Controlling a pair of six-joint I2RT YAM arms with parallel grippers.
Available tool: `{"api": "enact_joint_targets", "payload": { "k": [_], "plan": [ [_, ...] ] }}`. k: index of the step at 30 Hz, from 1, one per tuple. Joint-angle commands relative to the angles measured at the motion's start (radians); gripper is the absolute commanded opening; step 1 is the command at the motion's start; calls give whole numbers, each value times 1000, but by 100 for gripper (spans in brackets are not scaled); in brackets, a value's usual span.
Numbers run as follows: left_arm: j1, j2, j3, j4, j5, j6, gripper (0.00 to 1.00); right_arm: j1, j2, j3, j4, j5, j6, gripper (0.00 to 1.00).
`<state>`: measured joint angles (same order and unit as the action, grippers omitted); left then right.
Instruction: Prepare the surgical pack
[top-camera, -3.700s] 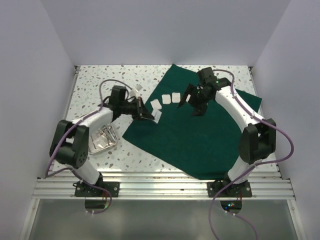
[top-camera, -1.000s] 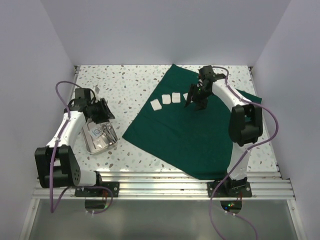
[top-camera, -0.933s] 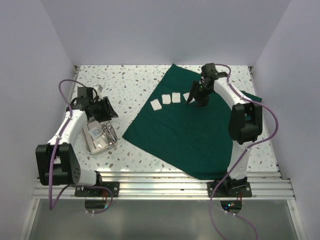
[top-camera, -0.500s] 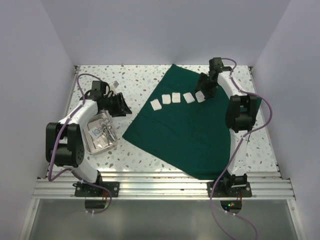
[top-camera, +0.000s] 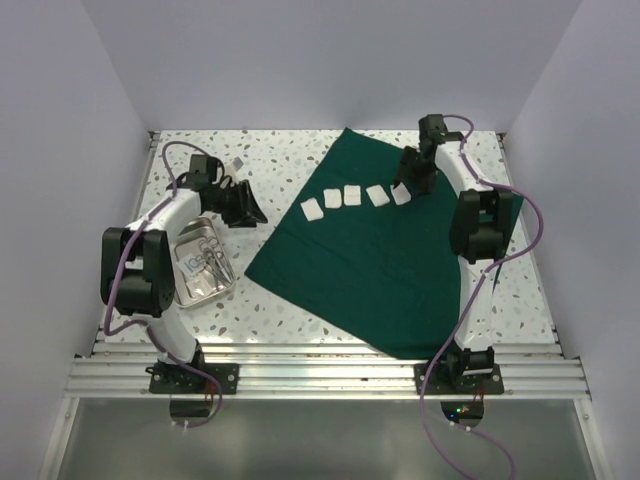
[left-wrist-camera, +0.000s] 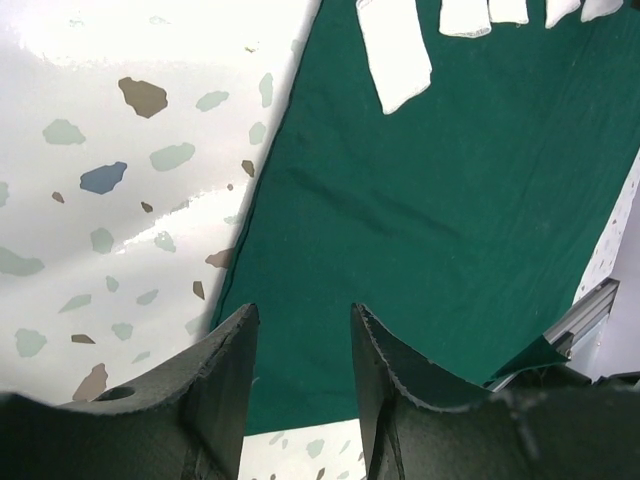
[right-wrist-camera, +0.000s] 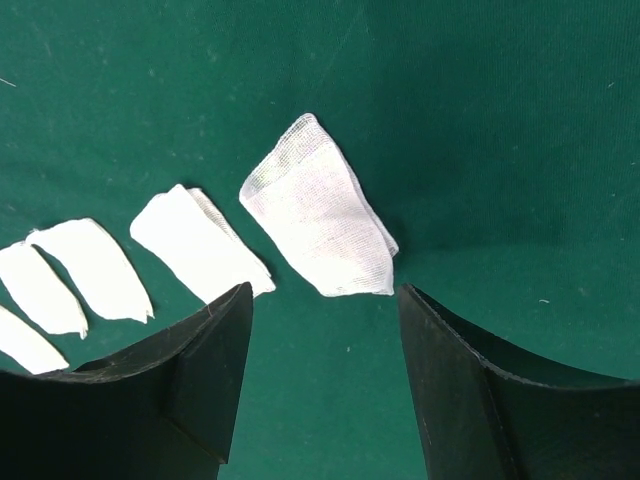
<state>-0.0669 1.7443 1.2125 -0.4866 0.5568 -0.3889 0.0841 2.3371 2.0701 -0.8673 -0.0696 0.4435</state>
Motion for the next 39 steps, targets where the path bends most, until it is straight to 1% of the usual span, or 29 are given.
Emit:
{"api": "enact_joint_targets", "payload": {
  "k": [1,4,16,27,36,37,39],
  "plan": [
    [-5,18,44,-1,37,35,46,-6,-2,1,17,-7,-34,63],
    [-5,24,50,-10,40,39,45,-7,4,-4,40,-13,-37,61],
    [-5,32,45,-9,45,38,45,-20,54,35,22,-15,-71,59],
    [-5,40,44,-10,54,36,45,-21,56,10,51,-35,-83,56],
    [-4,44,41,-4,60,33,45,-20,74,30,51,-24,-84,50],
    [-5,43,41,-4,61,32,45,-21,74,30,53,-24,-85,47],
    [-5,44,39,-6,63,32,45,-21,74,33,54,-22,-86,44]
  ]
}}
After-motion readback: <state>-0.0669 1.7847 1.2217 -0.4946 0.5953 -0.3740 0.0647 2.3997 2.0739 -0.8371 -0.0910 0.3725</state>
